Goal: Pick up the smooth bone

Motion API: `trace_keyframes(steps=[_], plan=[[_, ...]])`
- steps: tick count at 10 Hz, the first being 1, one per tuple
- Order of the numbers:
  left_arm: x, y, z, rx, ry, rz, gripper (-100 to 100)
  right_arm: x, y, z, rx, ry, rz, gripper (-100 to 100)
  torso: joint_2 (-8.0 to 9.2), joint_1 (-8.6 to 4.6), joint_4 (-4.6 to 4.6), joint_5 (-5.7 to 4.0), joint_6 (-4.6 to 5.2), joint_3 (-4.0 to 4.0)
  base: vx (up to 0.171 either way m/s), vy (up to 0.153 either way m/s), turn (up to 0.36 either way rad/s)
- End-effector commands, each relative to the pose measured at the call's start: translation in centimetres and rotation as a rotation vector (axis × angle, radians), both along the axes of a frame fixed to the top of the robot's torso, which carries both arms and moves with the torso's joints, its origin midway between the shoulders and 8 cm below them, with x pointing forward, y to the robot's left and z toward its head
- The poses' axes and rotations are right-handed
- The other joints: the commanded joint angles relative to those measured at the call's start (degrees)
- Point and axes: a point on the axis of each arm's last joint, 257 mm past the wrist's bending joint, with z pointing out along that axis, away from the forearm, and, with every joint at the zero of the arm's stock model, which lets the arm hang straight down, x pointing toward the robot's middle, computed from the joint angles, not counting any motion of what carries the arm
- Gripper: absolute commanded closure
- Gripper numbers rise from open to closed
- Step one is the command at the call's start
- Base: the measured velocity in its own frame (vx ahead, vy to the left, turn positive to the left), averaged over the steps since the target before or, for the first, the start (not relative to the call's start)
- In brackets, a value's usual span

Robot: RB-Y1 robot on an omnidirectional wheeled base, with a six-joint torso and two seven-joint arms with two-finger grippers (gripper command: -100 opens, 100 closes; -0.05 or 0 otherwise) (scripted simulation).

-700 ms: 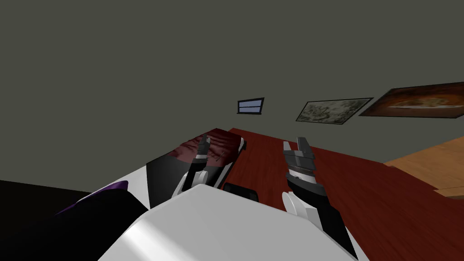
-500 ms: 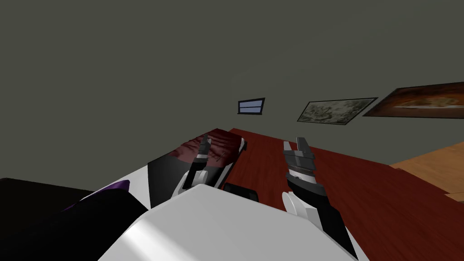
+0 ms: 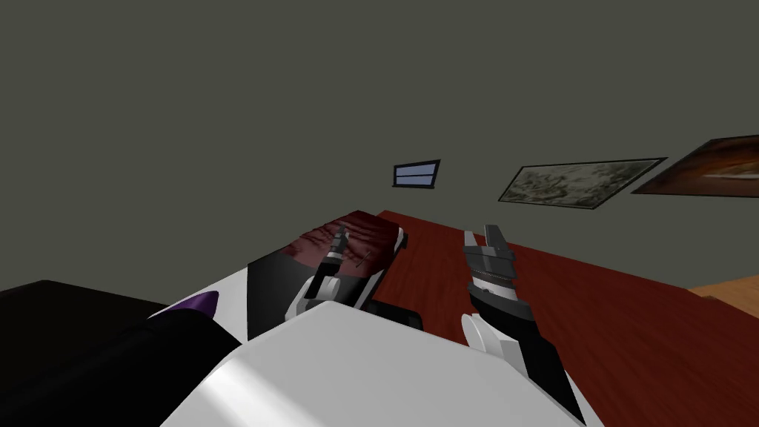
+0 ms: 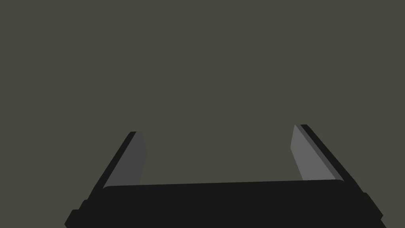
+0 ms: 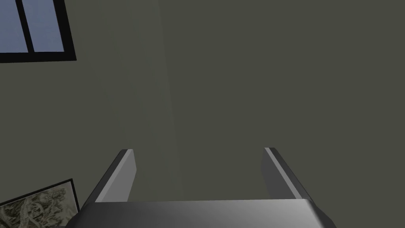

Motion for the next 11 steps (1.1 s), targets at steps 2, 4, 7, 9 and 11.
trace_keyframes(steps=[2,4,7,9,11], plan=[[1.3,0.6,-2.7,-0.036,0.064,-0.002,-100,0.0,0.0,0.0,0.0,0.0,0.0,0,0.07,-0.02,0.01,0.0,0.01,0.04,0.055,0.01,0.039],[2.6,1.4,-5.6,-0.087,0.138,-0.001,-100,0.0,0.0,0.0,0.0,0.0,0.0,0,0.03,-0.02,0.01,0.0,0.0,0.02,0.083,0.016,0.102],[3.8,2.4,-9.8,-0.151,0.236,0.008,-100,0.0,0.0,0.0,0.0,0.0,0.0,0,0.1,-0.07,0.02,-0.01,0.0,0.06,0.059,-0.002,0.073],[4.2,2.9,-12.3,-0.188,0.293,0.016,-100,0.0,0.0,0.0,0.0,0.0,0.0,0,-0.05,-0.05,-0.01,-0.01,0.01,-0.03,0.087,0.002,0.074],[4.7,3.3,-14.5,-0.225,0.343,0.022,-100,0.0,0.0,0.0,0.0,0.0,0.0,0,0.08,-0.08,0.01,-0.01,0.0,0.04,0.051,-0.007,0.055]])
